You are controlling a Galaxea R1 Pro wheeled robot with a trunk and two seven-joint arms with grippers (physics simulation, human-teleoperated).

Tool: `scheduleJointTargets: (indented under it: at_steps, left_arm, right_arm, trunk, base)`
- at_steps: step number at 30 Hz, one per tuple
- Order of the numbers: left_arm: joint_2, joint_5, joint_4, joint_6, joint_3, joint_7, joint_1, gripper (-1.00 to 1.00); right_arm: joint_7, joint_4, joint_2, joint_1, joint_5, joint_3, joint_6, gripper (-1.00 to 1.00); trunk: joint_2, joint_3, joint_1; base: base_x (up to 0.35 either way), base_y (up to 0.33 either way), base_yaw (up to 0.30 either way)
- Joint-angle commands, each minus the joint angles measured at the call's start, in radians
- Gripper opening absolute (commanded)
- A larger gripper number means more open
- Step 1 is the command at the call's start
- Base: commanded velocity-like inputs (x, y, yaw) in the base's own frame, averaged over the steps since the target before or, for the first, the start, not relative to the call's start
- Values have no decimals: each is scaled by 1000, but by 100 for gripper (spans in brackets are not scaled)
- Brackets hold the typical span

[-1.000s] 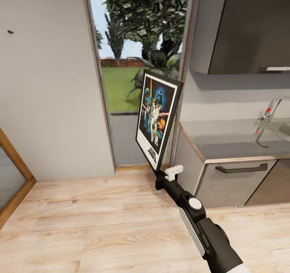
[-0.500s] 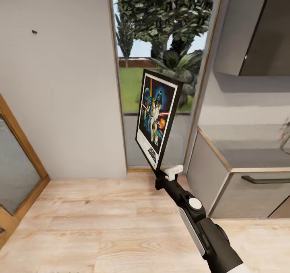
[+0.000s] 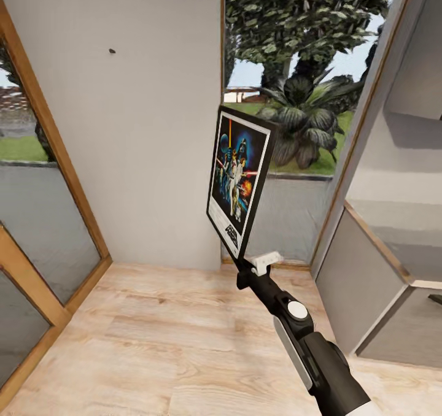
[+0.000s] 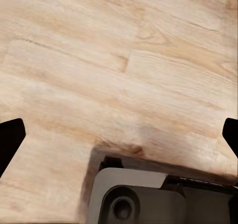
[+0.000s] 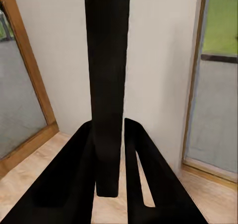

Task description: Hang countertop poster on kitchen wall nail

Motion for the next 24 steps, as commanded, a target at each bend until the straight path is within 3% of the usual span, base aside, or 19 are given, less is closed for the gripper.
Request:
scheduleJointTargets:
  at_steps: [1, 8, 24]
  left_arm:
    - [-1, 9, -2, 5, 2, -5, 0, 100]
    - [0, 9, -1, 5, 2, -5, 0, 100]
    - [0, 9, -1, 5, 2, -5, 0, 100]
  right_arm:
    - [4, -1, 0, -1, -12, 0, 6, -100]
    - [4, -1, 0, -1, -12, 0, 5, -100]
    - [4, -1, 0, -1, -12, 0, 5, -100]
  trunk:
    - [-2, -2, 1]
    - [-2, -2, 1]
    - [-2, -2, 1]
  base:
    - [100, 117, 290]
    - [162, 202, 214]
    - [191, 246, 15]
